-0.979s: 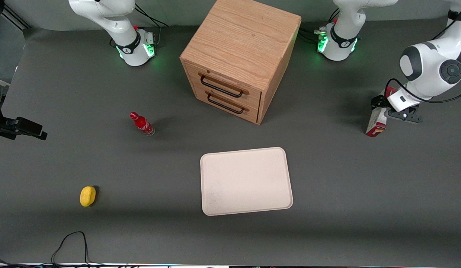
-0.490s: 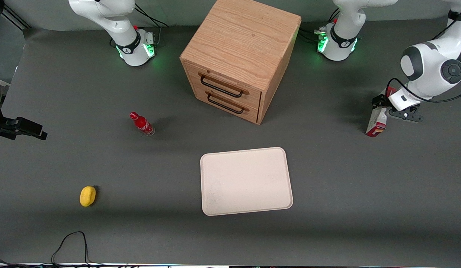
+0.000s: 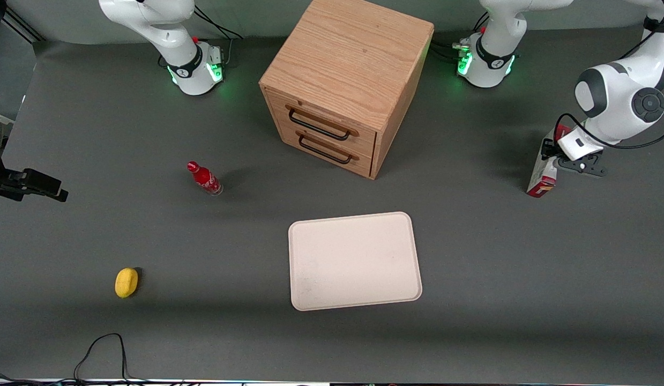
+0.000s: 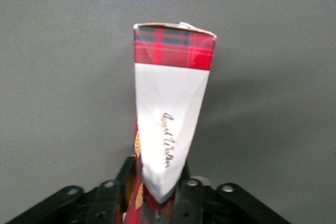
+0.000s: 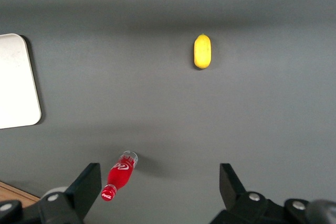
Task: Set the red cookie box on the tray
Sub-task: 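Close the left gripper on the top of the cookie box, then lift the cookie box and carry it toward the white tray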
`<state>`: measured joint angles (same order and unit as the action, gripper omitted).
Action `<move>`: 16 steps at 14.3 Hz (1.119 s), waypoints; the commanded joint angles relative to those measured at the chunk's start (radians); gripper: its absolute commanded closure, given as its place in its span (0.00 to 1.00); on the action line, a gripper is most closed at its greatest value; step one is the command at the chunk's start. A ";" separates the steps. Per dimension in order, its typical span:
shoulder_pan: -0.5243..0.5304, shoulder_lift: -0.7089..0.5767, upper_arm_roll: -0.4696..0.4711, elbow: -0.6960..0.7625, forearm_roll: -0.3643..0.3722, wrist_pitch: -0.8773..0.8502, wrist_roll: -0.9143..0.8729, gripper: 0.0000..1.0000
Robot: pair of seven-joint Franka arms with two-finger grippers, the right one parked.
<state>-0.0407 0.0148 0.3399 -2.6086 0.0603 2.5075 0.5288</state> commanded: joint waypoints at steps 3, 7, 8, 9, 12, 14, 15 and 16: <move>0.004 -0.007 0.004 -0.001 0.006 0.007 0.016 1.00; 0.002 -0.030 0.004 0.146 0.006 -0.173 0.016 1.00; 0.002 -0.033 0.002 0.232 0.006 -0.291 0.017 1.00; -0.007 -0.033 0.001 0.337 0.006 -0.434 0.016 1.00; -0.022 -0.026 -0.028 0.650 0.003 -0.791 -0.001 1.00; -0.031 -0.001 -0.039 0.854 0.003 -0.964 -0.032 1.00; -0.037 0.025 -0.045 0.957 0.001 -1.039 -0.048 1.00; -0.039 0.063 -0.053 1.060 -0.002 -1.123 -0.058 1.00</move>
<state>-0.0639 -0.0205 0.2896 -1.7692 0.0599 1.5385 0.5015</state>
